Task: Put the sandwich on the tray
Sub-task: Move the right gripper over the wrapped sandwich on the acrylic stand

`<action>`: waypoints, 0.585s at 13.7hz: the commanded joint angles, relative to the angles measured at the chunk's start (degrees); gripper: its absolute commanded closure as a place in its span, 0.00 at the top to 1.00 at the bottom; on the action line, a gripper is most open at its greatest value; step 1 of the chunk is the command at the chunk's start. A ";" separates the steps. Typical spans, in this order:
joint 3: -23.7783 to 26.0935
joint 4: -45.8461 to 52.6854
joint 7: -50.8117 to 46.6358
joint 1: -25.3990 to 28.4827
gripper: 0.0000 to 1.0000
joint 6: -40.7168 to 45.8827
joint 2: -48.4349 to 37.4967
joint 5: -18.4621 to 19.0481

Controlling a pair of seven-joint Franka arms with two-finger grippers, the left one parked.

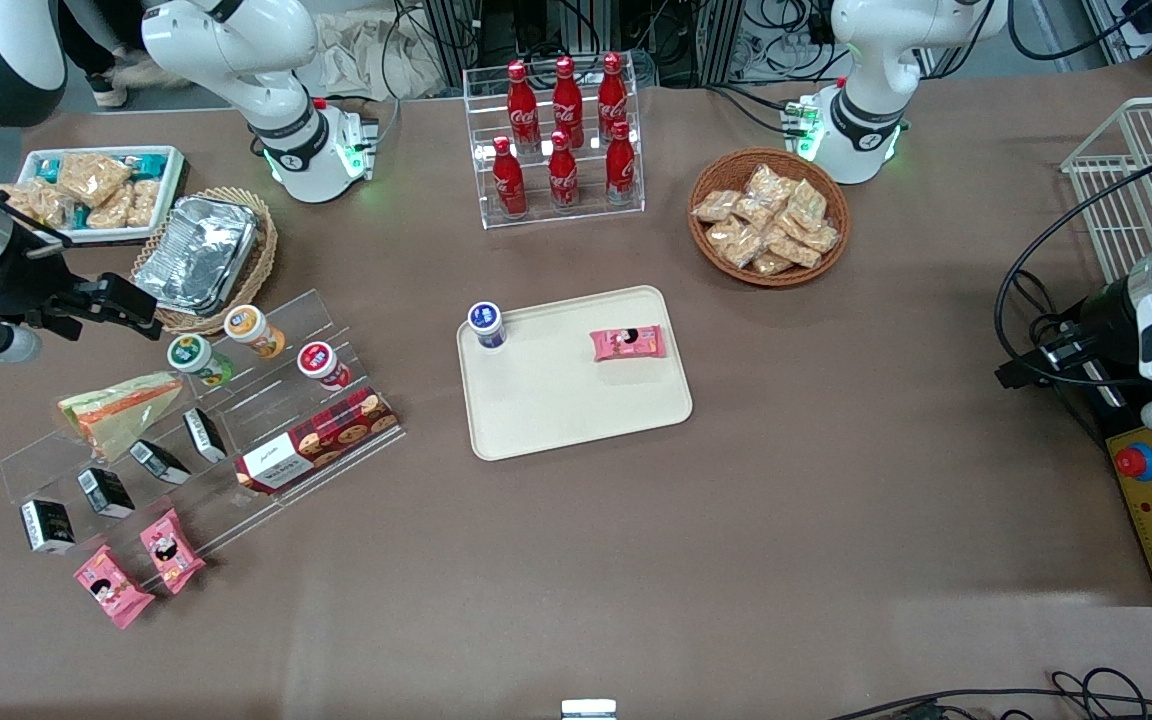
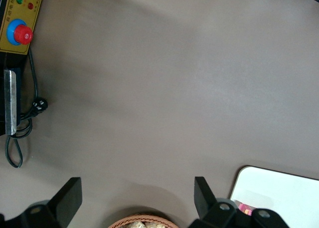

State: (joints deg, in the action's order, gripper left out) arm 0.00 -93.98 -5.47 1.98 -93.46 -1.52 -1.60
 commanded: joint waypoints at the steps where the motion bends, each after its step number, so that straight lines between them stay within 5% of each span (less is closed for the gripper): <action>1: 0.00 0.99 -0.15 -0.48 0.99 0.65 0.46 0.72; 8: -3.51 0.90 -0.33 -3.55 0.99 -0.84 3.45 2.91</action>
State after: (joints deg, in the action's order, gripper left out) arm -3.23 -93.99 -5.41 -0.32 -93.87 0.78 -0.65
